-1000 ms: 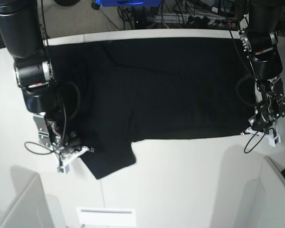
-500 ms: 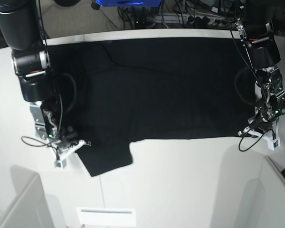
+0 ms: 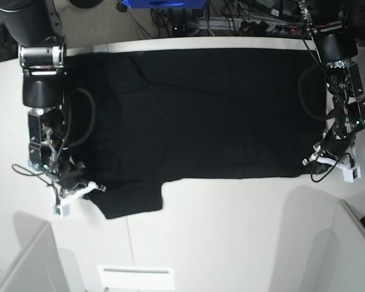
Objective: Fold the T-shirt properly
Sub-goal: 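Fold the hem up over the body toward the shoulder edge with both grippers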
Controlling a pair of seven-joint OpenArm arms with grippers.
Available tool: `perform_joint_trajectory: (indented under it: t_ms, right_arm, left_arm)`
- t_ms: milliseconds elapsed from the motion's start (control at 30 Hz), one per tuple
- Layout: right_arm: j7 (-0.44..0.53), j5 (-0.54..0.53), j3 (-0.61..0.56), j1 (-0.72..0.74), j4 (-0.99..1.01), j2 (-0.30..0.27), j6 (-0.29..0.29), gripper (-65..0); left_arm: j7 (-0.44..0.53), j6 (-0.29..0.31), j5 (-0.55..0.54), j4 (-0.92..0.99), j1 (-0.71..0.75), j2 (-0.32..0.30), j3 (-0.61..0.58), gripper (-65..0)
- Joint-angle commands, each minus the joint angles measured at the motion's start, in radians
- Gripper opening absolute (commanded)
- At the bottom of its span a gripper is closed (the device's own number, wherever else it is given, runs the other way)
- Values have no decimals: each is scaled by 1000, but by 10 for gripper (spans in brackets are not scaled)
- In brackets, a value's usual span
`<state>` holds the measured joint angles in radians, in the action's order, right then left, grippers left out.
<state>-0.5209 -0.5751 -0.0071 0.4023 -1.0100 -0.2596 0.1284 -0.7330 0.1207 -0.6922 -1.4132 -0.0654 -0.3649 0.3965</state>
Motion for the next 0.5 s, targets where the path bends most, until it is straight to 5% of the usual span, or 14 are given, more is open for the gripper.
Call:
perform_joint_trajectory:
  t_ms: [0,200,467]
  right_arm:
    - [9,-9,26,11,-42,-16,1,-650]
    - [-77,-9,92,-46,-152,-16,1,-650]
    - [-169,-10,170,-127,-275,-14,1,-650]
  left_arm:
    - [23,4,-11,-44,-1,-23,29,-650]
    - [-115,7,-11,-154,48,-16,141,-650]
    - [-175,7,-11,-251,120,-6,177,-650]
